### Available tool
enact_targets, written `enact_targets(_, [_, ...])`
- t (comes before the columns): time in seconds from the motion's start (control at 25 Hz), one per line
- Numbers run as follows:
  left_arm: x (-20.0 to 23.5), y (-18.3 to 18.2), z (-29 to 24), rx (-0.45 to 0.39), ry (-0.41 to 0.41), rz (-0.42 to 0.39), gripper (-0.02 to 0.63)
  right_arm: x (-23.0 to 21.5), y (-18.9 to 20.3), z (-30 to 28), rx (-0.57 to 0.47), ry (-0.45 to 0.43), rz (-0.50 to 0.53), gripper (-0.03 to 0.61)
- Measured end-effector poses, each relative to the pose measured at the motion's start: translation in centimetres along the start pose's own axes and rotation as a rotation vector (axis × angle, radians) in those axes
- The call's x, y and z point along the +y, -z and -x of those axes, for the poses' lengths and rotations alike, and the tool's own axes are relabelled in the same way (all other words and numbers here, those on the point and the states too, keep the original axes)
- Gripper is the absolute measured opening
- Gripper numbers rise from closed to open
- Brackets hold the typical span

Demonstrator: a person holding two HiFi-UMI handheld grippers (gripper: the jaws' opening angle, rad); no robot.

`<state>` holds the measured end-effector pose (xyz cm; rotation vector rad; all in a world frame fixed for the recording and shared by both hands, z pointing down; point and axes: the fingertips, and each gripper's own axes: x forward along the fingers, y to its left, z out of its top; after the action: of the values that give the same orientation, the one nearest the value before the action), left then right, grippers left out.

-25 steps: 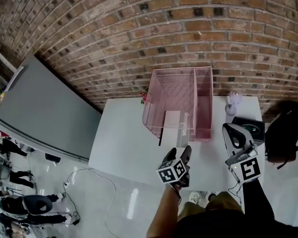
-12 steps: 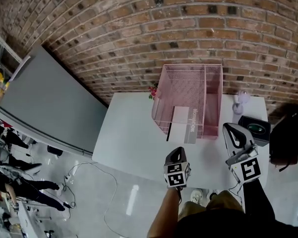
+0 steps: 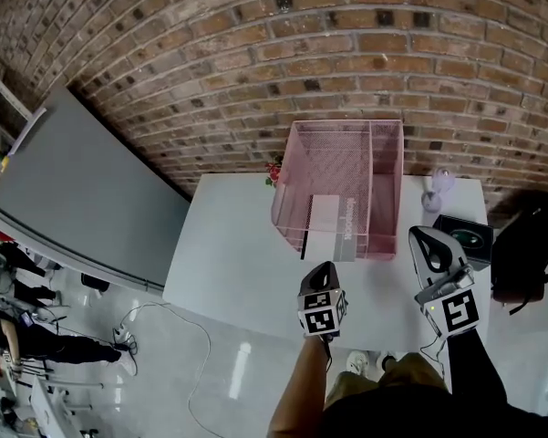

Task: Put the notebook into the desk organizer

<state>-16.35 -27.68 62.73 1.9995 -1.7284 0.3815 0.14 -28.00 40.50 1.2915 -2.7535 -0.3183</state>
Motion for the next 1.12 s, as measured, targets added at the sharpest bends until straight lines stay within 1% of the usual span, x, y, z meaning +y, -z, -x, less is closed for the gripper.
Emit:
enact_targets(0.28, [0.0,-1.8,-2.5,-0.006,0.006,-0.027,0.015,-1.0,0.5,-0.2,0.007,0.013,0.001,0.02])
enact_targets(0.6, [0.0,-3.5,-4.8,-0.009,0.016,-0.012,0.015,-2.5,1.1,-0.3,0.024,0.035,-0.004,0.02])
enact_targets(0.88, [0.4,-3.9,-6.3,-0.007,0.006,-0.014,0.015,-3.3,1.4,0.0,0.036,0.057,-0.001,0.021])
enact_targets(1.0, [0.3,-4.1,-6.0,-0.011,0.006,-0.034,0.015,-3.2,1.3,0.0,0.032,0.061,-0.001,0.02])
enact_targets(1.12, [-0.1,-4.6,-5.2,-0.019,0.016,-0.083,0.015,-2.5,1.0,-0.1,0.022,0.06,-0.005,0.02])
